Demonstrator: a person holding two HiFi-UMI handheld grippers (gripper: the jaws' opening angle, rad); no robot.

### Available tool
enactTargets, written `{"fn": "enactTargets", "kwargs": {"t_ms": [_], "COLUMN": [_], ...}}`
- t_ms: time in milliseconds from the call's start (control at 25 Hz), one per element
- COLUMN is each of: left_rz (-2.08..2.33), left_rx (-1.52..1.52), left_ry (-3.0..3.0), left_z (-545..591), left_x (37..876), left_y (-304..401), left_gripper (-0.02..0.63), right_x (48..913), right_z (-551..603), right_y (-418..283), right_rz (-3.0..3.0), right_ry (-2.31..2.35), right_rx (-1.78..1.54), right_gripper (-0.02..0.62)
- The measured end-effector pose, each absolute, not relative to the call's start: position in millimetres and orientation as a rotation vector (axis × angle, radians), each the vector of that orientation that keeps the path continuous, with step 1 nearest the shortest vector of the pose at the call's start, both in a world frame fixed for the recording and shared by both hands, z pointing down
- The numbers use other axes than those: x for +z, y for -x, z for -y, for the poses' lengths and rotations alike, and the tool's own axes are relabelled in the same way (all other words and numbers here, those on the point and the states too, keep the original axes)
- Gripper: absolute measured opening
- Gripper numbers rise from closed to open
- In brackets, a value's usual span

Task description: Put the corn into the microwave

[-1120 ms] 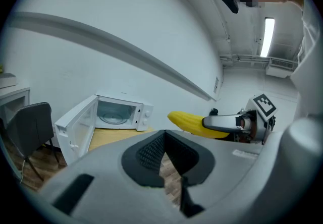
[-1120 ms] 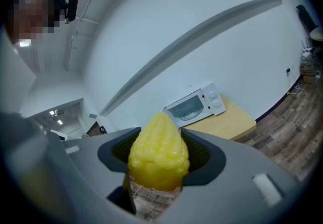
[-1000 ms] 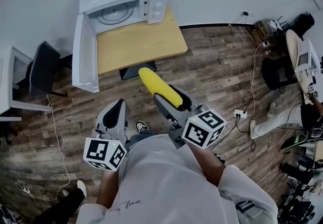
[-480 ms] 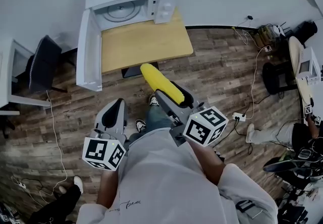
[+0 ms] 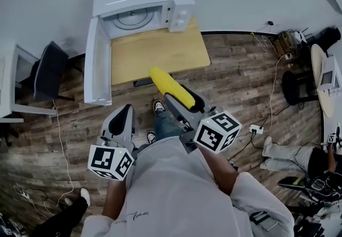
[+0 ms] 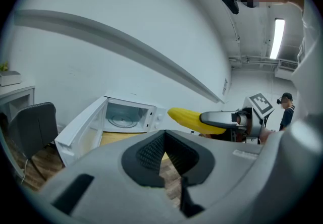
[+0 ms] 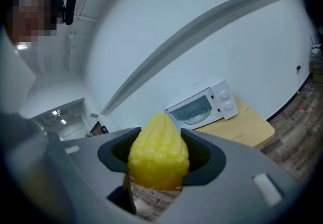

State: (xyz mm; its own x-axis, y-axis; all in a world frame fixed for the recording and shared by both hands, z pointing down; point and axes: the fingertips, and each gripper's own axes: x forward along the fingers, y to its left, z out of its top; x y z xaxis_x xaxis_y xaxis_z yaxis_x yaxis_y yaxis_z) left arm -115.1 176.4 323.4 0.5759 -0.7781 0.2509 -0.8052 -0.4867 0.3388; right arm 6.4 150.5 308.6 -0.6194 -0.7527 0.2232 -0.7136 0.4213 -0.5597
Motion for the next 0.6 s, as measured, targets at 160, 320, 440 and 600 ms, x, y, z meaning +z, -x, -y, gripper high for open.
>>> {"fn": "enactTargets", "kwargs": {"t_ms": [160, 320, 440, 600], "left_rz": [1.271, 1.277, 1.285, 1.298], "left_rx": [0.105, 0.111, 0.119, 0.127], "left_ry": [-2.386, -2.38, -2.374, -2.364], "left_z": [-151, -123, -102, -74], "left_x": [328, 328, 327, 327], "left_y": [112, 109, 108, 105], "left_gripper": [-0.011, -0.011, -0.011, -0.011], "right_x": [313, 318, 320, 322], "right_z": [-126, -99, -76, -45], "right_y": [-5, -5, -7, -11], "right_rz": [-2.605, -2.612, -2.617, -2.611], "right_ry": [1.317, 1.295, 1.282, 1.265], "right_rx": [-0.999, -1.025, -1.033, -1.043], "right_gripper": [0.259, 0.259, 0.259, 0.259]}}
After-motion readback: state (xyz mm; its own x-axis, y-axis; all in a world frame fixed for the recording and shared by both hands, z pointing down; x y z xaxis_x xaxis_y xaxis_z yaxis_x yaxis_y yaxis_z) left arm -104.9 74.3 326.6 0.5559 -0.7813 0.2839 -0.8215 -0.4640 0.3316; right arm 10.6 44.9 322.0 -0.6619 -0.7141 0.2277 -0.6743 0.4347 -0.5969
